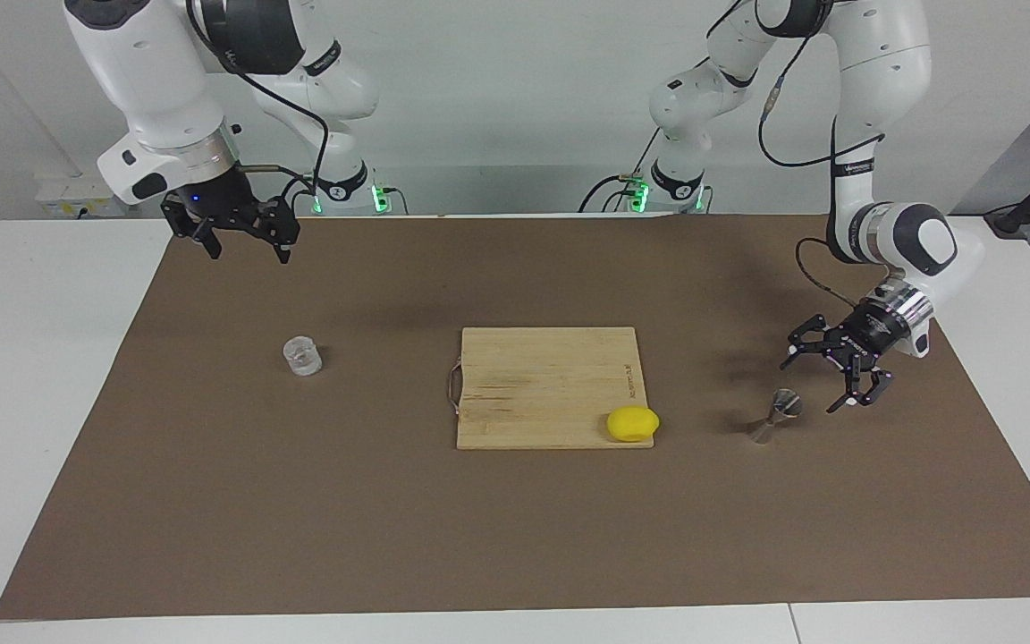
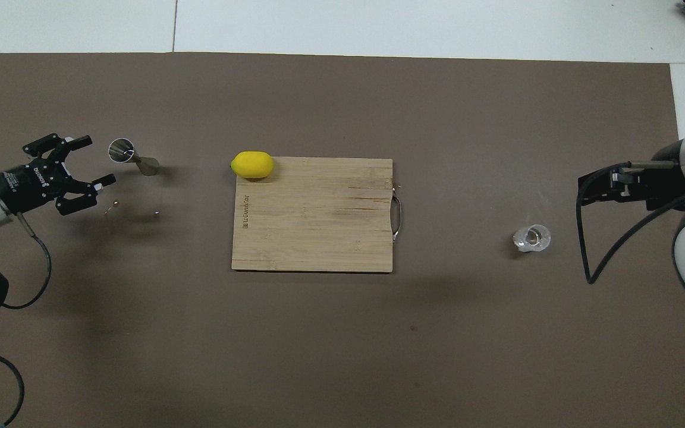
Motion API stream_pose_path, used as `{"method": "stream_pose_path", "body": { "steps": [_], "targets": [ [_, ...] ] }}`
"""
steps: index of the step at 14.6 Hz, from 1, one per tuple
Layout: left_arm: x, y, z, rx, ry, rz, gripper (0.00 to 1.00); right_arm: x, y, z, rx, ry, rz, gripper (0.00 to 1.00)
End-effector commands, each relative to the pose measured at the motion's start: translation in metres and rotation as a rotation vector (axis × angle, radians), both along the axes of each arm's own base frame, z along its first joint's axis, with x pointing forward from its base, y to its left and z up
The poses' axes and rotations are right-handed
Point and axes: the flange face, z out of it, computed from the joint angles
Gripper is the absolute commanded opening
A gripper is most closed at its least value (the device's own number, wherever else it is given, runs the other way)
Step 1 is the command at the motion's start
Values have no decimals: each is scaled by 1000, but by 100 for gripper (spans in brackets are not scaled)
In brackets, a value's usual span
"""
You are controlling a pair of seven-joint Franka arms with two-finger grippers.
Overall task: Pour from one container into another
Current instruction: 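Close the left gripper around the small metal cup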
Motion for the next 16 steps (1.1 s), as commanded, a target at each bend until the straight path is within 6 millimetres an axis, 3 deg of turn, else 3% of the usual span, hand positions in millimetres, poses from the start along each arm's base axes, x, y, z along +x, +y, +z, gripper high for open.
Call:
{"method": "stream_pose_path", "body": {
  "steps": [1, 11, 16],
  "targets": [
    [2, -18, -4, -2, 11, 24, 100, -1, -2, -1, 2, 2, 19, 100],
    [6, -32, -11, 28, 25, 65, 99, -2, -2, -1, 2, 0, 19, 100],
    [4, -30, -13, 29, 32, 74, 83, -1, -2, -1, 3, 0, 21, 100]
  ]
}}
